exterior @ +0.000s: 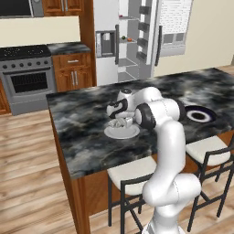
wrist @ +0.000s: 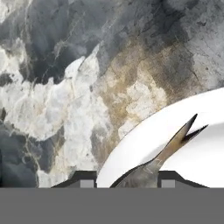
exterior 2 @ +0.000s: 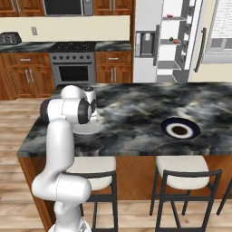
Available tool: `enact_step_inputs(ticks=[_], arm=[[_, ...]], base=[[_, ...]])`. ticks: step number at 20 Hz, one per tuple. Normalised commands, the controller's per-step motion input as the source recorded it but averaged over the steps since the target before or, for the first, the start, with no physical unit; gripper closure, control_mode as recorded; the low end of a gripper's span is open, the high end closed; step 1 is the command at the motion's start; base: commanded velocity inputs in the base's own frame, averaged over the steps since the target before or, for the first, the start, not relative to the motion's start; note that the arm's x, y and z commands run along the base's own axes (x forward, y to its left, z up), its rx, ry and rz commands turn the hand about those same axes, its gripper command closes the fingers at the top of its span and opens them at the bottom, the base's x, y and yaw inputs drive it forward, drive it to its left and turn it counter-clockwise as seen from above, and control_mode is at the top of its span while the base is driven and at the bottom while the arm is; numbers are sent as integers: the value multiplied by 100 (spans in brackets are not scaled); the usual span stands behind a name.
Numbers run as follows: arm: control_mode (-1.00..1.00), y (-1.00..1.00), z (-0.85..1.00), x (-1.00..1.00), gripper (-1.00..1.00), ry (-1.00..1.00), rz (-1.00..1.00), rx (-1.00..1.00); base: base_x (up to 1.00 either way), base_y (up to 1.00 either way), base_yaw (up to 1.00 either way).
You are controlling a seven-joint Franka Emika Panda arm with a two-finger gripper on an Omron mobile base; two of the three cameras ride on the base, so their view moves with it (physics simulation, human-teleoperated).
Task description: Transport the fish and squash to the fridge. Place the fish on the rack containing meat and place the squash on the rack containing the vegetable, ensuring meats and vegetables are on different racks.
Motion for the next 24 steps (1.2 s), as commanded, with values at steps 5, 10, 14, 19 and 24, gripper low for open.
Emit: enact_step_inputs(ticks=[5, 10, 14, 19, 24], arm=[[-100, 2, -10, -28, 100, 0, -11, 0], [-100, -2, 14, -96, 100, -6, -26, 0], [-100, 0, 30, -98, 100, -6, -25, 0], [-100, -1, 31, -100, 100, -15, -13, 1], [-100, -12, 76, -99, 100, -21, -1, 5]], base=[[0, 0, 0], [0, 0, 0], [0, 0, 0], [0, 0, 0], [0, 0, 0]])
